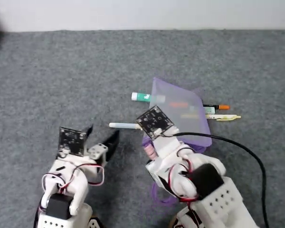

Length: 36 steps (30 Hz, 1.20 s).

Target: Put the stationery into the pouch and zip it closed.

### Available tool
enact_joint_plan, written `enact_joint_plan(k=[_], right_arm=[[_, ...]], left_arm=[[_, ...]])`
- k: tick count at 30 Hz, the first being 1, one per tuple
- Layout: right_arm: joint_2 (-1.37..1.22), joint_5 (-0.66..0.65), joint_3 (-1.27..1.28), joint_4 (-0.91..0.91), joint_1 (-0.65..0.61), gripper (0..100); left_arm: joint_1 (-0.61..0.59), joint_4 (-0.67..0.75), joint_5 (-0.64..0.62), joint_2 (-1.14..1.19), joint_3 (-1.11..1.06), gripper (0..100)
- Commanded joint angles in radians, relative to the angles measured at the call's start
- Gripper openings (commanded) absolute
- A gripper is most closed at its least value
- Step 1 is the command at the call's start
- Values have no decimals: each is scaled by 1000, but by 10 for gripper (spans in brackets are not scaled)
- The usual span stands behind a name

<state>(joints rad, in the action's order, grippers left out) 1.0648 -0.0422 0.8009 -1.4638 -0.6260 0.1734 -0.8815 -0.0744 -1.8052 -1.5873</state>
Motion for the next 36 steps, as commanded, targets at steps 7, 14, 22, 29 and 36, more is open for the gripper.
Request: enact_joint_plan(k=[7, 14, 22, 29, 36], right_arm=[[59, -15, -5, -27, 76, 8], [61, -15, -8, -22, 68, 8], [61, -97, -8, -21, 68, 8], [61, -100, -9, -25, 68, 8], [61, -101, -9, -27, 67, 8]], left_arm=[[178, -29, -64, -14, 68, 326], [242, -61, -92, -14, 71, 354], [275, 21, -92, -14, 70, 353], [273, 40, -94, -14, 70, 352], [264, 149, -94, -14, -5, 352]])
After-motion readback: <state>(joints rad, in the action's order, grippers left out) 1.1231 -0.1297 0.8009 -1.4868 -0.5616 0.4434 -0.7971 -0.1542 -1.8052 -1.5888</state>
